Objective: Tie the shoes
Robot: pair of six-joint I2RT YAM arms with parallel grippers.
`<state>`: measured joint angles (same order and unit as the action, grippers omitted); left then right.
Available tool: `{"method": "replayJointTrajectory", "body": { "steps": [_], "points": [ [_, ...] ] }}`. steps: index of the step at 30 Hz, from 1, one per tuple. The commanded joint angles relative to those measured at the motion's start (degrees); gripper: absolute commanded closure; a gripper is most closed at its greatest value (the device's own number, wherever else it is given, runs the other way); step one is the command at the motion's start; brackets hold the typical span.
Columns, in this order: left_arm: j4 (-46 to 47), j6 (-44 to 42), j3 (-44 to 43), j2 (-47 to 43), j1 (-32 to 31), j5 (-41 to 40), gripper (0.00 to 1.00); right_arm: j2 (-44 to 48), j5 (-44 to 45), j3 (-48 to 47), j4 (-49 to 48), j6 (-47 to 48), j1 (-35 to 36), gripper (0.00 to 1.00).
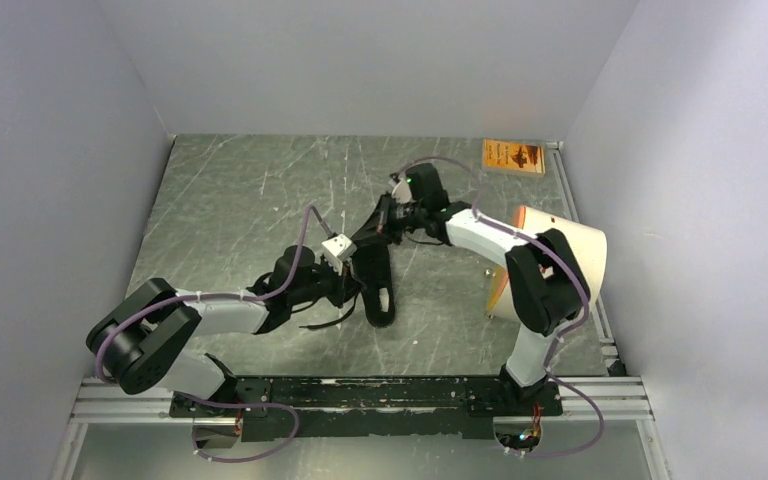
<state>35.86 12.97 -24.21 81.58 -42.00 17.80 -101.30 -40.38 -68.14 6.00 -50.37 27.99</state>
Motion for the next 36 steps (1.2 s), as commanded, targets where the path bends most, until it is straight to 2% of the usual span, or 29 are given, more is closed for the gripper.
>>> {"method": "replayJointTrajectory", "body": {
  "steps": [1, 5, 9, 13, 15, 21, 26, 31, 33, 36],
  "points": [
    [6.0, 0.7, 1.1, 0.5, -0.9, 0.5, 0.95, -3.1, -2.0, 3.4, -13.8, -12.9, 4.4, 1.00],
    [7.2, 0.9, 2.3, -0.7, -1.2, 0.9, 0.95, -7.2, -0.7, 1.4, -11.2, -10.5, 7.1, 1.00],
    [8.8, 1.0, 3.8, -1.4, -1.4, 1.6, 0.95, -11.3, 2.2, -4.8, 1.4, -1.0, 9.8, 1.00],
    [8.5, 0.4, 4.1, -1.5, -1.4, 1.8, 0.95, -12.7, 2.6, -5.6, 7.3, 4.2, 11.6, 0.99],
    [9.7, 0.7, 4.6, -1.6, -1.3, 1.9, 0.95, -12.0, 2.3, -4.8, 8.2, 5.9, 12.0, 0.91],
    [12.0, 3.3, 5.2, -0.7, -1.4, 3.0, 0.95, -9.4, 3.8, -12.6, 20.2, 15.3, 9.1, 0.51],
    [8.4, 4.3, 3.2, -0.6, -1.4, 5.1, 0.95, -3.9, 4.2, -15.2, 28.6, 23.8, 5.2, 0.31],
    [0.2, 4.3, -2.3, 1.2, -1.2, 7.9, 0.95, 3.8, 5.2, -10.6, 30.6, 31.3, 0.9, 0.24],
    [-2.6, 4.7, -4.7, 2.4, -1.1, 9.5, 0.95, 7.3, 9.4, -9.1, 31.5, 36.4, 0.0, 0.24],
    [-6.7, 5.8, -8.2, 4.8, -0.4, 11.5, 0.95, 16.3, 17.4, -2.9, 27.1, 43.0, 2.1, 0.24]
  ]
}}
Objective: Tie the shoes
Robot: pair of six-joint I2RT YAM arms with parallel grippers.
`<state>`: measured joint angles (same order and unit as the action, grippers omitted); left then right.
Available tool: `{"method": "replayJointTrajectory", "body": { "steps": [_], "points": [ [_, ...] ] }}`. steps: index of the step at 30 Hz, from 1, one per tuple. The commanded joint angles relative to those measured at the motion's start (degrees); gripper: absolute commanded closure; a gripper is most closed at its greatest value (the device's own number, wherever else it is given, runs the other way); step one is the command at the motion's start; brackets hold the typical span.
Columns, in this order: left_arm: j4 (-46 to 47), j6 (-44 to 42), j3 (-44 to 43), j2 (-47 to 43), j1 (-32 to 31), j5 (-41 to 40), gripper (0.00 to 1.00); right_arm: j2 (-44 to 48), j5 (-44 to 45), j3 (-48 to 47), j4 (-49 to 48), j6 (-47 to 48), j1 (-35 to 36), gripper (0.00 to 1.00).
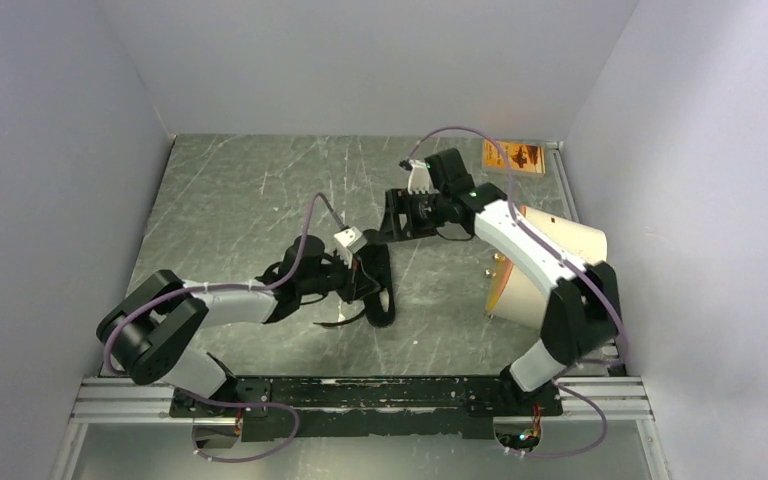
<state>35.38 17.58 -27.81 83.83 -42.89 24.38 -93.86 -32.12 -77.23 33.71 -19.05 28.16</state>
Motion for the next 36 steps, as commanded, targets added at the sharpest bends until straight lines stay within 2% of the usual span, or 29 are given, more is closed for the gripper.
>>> {"method": "replayJointTrajectory", "body": {
  "steps": [1, 4, 9, 13, 15, 19, 23, 28, 31, 36],
  "points": [
    [-7.7, 1.4, -5.8, 3.5, 0.8, 5.7, 0.95, 11.9, 12.2, 9.0, -2.8, 13.6, 3.4, 0.24],
    [-10.8, 1.1, -8.7, 6.4, 1.6, 8.6, 0.95, 21.6, 18.9, 20.1, -12.2, 20.2, 8.9, 0.24],
    [-15.6, -0.4, -12.6, 11.2, 3.5, 12.4, 0.95, 36.7, 17.1, 34.8, -25.1, 30.2, 13.7, 0.24],
    [-20.1, -1.1, -15.9, 13.7, 5.5, 14.5, 0.95, 43.9, 7.9, 41.2, -26.4, 43.2, 18.7, 0.32],
    [-20.9, -0.7, -17.2, 14.7, 6.4, 16.2, 0.95, 44.0, 8.8, 41.4, -24.1, 48.2, 23.4, 0.34],
    [-23.0, -1.4, -20.2, 16.7, 6.9, 18.2, 0.95, 37.8, 17.5, 39.1, -20.0, 54.6, 34.9, 0.34],
    [-26.0, -3.6, -23.4, 18.7, 7.2, 19.5, 0.95, 26.0, 30.7, 34.4, -21.5, 56.9, 42.0, 0.33],
    [-31.1, -6.2, -27.3, 21.0, 8.8, 20.5, 0.95, 9.8, 45.8, 26.7, -25.6, 57.4, 45.8, 0.34],
    [-33.5, -7.3, -28.8, 21.9, 9.3, 21.1, 0.95, 0.6, 55.6, 20.8, -24.3, 60.9, 47.5, 0.39],
    [-35.2, -8.3, -28.8, 22.5, 9.6, 22.0, 0.95, -10.1, 68.1, 15.3, -22.7, 70.8, 47.9, 0.40]
  ]
}}
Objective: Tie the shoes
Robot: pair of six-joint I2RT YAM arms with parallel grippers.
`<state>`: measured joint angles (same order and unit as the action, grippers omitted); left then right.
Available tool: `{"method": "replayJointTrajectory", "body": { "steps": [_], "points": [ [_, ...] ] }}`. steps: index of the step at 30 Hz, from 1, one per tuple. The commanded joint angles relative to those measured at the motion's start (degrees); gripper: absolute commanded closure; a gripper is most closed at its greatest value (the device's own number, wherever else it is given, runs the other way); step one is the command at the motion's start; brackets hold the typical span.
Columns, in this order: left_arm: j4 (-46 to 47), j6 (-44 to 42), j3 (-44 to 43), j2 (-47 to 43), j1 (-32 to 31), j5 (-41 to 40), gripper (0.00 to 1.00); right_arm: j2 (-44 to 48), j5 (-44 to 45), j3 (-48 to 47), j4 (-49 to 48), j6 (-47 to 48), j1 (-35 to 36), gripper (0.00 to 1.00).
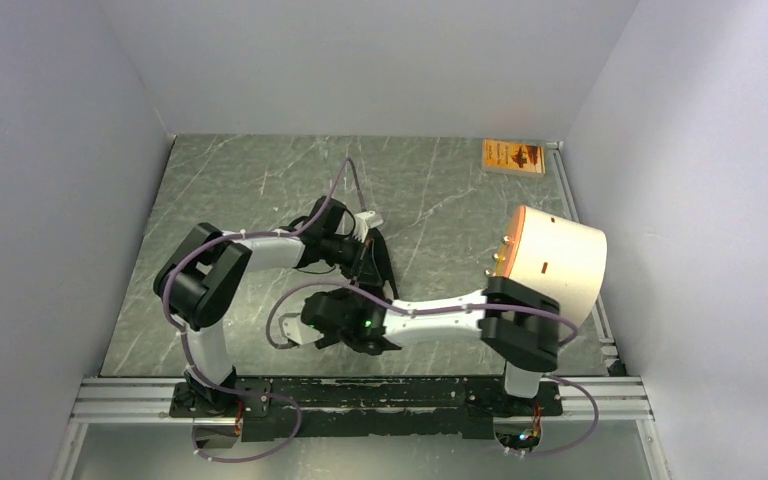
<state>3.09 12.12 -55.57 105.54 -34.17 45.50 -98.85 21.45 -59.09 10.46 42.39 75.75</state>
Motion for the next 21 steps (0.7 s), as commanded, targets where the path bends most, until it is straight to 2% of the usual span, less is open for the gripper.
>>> {"method": "replayJointTrajectory", "body": {
  "steps": [1, 6, 16, 19, 20, 21],
  "points": [
    [-3.0, -3.1, -0.9, 0.8, 1.0, 0.8, 0.95, -6.3, 16.5, -3.1, 0.3, 11.7, 0.3, 0.40],
    [-3.0, -3.7, 0.6, 0.3, 1.7, 1.3, 0.95, -9.5, 19.0, -2.9, -1.4, 19.9, 0.2, 0.35],
    [-2.5, -2.9, 1.1, -0.3, 1.9, 3.0, 0.95, -16.5, 20.7, -7.5, -4.2, 23.9, -3.9, 0.32],
    [-3.7, -3.8, 0.5, -0.2, 1.9, 3.1, 0.95, -18.0, 21.0, -8.7, -5.8, 24.1, -5.4, 0.34],
    [-4.7, -4.1, 0.3, -0.1, 1.9, 3.2, 0.95, -18.3, 20.7, -9.2, -5.7, 23.6, -5.6, 0.38],
    [-5.2, -4.3, 0.2, -0.1, 1.9, 3.2, 0.95, -18.5, 20.1, -9.9, -5.0, 22.9, -5.8, 0.45]
  ]
}}
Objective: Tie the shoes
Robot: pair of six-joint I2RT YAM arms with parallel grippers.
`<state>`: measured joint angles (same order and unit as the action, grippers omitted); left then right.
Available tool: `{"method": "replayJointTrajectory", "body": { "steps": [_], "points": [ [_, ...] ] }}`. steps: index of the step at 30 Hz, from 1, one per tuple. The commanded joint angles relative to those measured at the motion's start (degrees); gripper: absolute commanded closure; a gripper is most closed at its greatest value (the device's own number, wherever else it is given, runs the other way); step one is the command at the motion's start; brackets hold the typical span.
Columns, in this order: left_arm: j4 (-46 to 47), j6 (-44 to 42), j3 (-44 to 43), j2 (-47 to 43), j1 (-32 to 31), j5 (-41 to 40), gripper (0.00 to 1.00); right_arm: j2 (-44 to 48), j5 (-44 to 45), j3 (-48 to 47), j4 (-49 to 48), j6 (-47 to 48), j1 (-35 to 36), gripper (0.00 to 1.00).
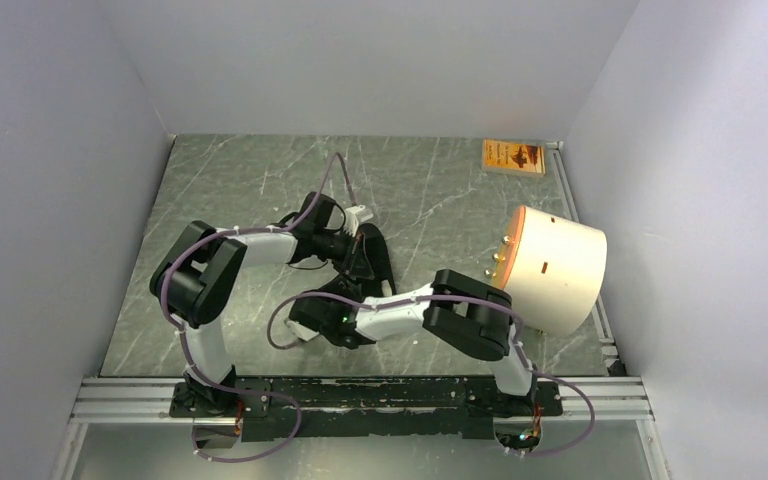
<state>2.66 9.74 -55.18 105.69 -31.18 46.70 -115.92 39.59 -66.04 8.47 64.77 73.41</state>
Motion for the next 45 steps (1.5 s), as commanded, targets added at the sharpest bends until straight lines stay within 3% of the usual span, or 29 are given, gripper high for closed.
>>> {"method": "replayJointTrajectory", "body": {
  "steps": [1, 5, 9, 16, 25, 28, 31, 34, 41, 45],
  "points": [
    [-4.9, -2.1, -0.3, -0.3, -1.1, 1.9, 0.95, -1.4, 1.1, -3.3, -2.8, -0.1, -3.4, 0.58],
    [-4.8, -2.1, -0.1, -0.1, -1.0, 1.8, 0.95, -0.5, -1.8, -3.9, -1.0, -2.5, -3.1, 1.00],
    [-4.5, -2.1, -0.2, -0.4, -0.9, 1.3, 0.95, 5.6, -11.3, -3.6, 4.5, -8.1, -2.1, 1.00],
    [1.1, 1.2, 1.2, -1.9, 0.5, 2.5, 0.95, 21.5, -32.2, 6.4, 2.6, -12.7, -2.4, 1.00],
    [1.4, 1.3, -0.1, -1.4, 0.8, 3.5, 0.95, 31.5, -53.4, 11.8, 6.8, -17.9, -6.0, 1.00],
    [1.5, 1.6, 0.3, -1.9, 0.8, 2.4, 0.95, 31.9, -59.2, 10.3, 9.4, -28.1, -11.2, 1.00],
    [2.9, 3.0, 1.2, -2.5, 0.8, 2.0, 0.95, 31.0, -63.5, 6.9, 13.8, -44.9, -17.1, 1.00],
    [5.1, 4.6, 2.8, -3.5, 0.8, 0.9, 0.95, 31.5, -58.8, 5.0, 18.4, -60.6, -19.9, 1.00],
    [9.6, 8.4, 6.6, -5.9, 0.8, -2.0, 0.95, 41.5, -46.7, 7.2, 21.7, -73.6, -19.8, 1.00],
    [12.8, 10.6, 9.5, -8.4, 0.8, -3.4, 0.95, 40.8, -39.9, 4.7, 27.4, -81.7, -19.9, 1.00]
  ]
}}
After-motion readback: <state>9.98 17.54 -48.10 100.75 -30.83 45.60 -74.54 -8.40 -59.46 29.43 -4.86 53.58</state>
